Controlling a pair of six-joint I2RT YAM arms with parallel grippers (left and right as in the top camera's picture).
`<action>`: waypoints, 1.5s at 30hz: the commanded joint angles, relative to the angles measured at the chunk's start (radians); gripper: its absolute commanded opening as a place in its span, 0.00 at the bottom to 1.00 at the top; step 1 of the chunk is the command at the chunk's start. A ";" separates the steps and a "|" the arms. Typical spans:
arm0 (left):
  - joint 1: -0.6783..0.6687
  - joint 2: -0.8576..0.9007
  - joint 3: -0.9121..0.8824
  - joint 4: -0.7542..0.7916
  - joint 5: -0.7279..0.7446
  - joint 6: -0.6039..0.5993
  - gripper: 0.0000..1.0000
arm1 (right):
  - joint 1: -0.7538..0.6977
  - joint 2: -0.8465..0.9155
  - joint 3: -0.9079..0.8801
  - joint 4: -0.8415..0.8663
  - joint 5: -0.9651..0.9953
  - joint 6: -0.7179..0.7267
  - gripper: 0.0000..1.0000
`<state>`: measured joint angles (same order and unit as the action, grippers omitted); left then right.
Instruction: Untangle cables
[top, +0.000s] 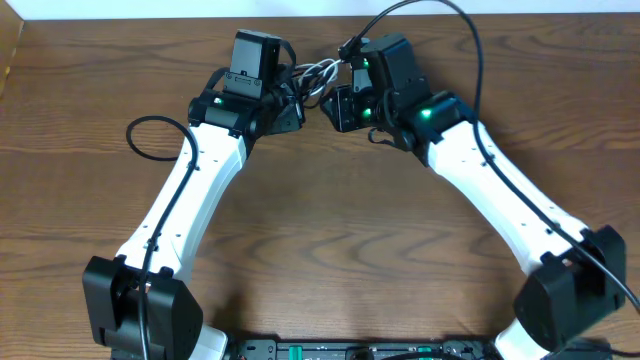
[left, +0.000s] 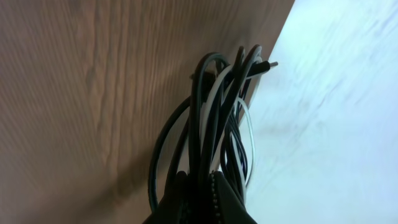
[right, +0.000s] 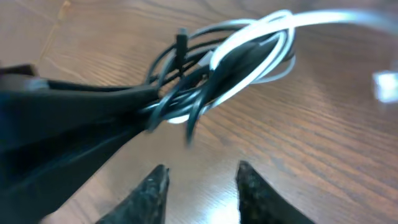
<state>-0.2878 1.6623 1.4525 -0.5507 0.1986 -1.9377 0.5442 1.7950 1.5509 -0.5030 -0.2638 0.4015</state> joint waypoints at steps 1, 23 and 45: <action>0.003 -0.002 0.005 0.011 0.089 -0.013 0.08 | 0.001 0.026 -0.001 0.018 0.014 0.002 0.33; 0.005 -0.003 0.005 0.031 0.442 0.027 0.07 | -0.022 0.039 -0.001 0.080 0.030 -0.058 0.02; 0.070 -0.003 0.005 -0.063 0.229 0.069 0.07 | -0.277 -0.127 -0.001 -0.055 -0.284 -0.069 0.41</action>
<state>-0.2272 1.6627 1.4525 -0.6109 0.4721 -1.8774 0.2581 1.6745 1.5482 -0.5575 -0.4992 0.3477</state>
